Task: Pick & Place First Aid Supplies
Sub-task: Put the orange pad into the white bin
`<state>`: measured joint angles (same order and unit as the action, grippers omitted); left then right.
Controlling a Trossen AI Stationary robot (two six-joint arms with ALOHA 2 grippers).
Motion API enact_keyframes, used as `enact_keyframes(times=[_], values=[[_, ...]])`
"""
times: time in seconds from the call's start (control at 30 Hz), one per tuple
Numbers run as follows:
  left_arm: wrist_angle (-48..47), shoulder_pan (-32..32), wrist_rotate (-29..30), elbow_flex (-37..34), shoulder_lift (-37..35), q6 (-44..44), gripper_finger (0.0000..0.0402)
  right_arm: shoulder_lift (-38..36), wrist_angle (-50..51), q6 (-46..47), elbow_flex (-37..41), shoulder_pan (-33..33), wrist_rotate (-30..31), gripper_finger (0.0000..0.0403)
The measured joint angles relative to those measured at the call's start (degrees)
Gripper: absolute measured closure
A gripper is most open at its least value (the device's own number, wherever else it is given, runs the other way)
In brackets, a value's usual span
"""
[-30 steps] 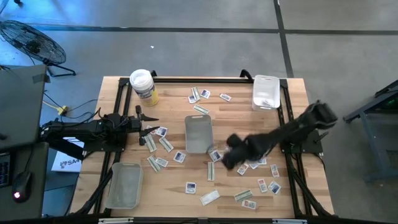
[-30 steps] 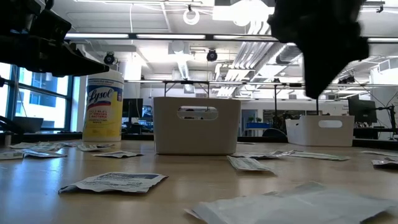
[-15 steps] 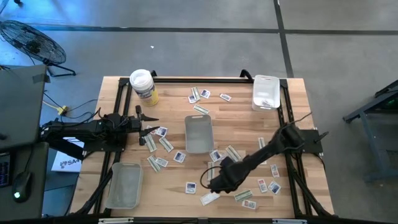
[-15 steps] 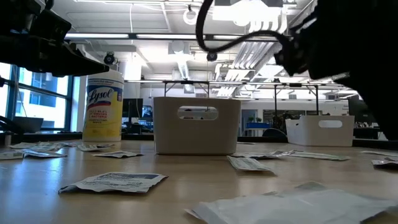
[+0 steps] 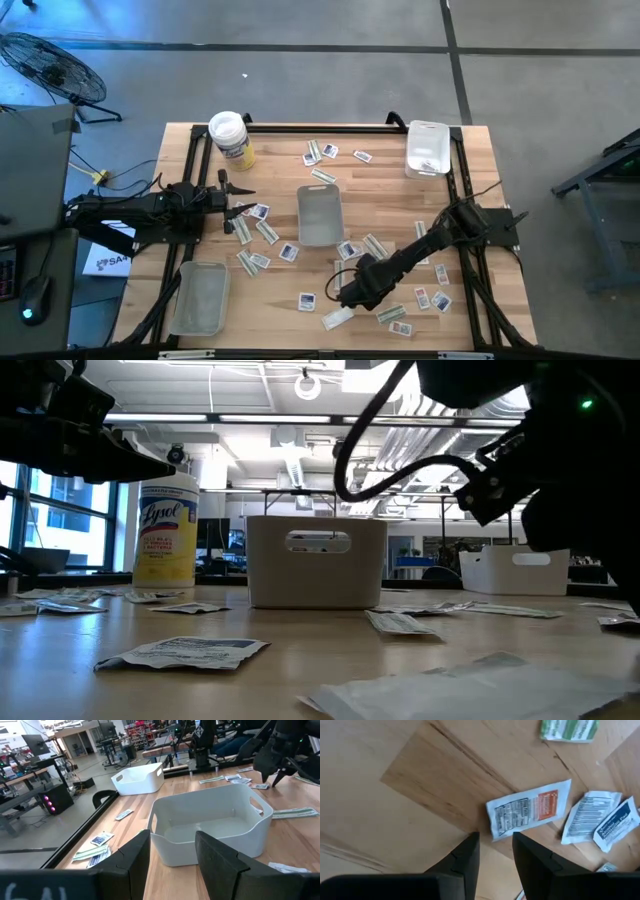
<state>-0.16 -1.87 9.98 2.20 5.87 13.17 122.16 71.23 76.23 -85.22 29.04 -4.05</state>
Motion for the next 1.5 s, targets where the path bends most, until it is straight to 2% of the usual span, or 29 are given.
enact_keyframes(times=[0.33,0.6,0.83,1.1,1.5], values=[[0.00,0.00,0.00,-0.02,0.02,0.00,0.0247,-0.04,-0.46,-5.16,0.94,-0.37,4.35,0.0311],[0.00,0.00,0.00,-0.02,0.02,0.00,0.0247,-0.46,-4.92,-7.75,5.18,-3.14,-1.31,0.0348],[0.00,0.00,0.00,-0.02,0.02,0.00,0.0247,-0.85,-4.68,-8.82,5.00,-4.90,-2.60,0.0397],[0.00,0.00,0.00,-0.02,0.02,0.00,0.0247,-5.19,-1.85,-9.03,4.48,-5.78,2.07,0.0401],[0.00,0.00,0.02,-0.01,0.01,0.00,0.0247,-15.61,4.24,-7.13,4.32,-7.69,3.99,0.0402]])
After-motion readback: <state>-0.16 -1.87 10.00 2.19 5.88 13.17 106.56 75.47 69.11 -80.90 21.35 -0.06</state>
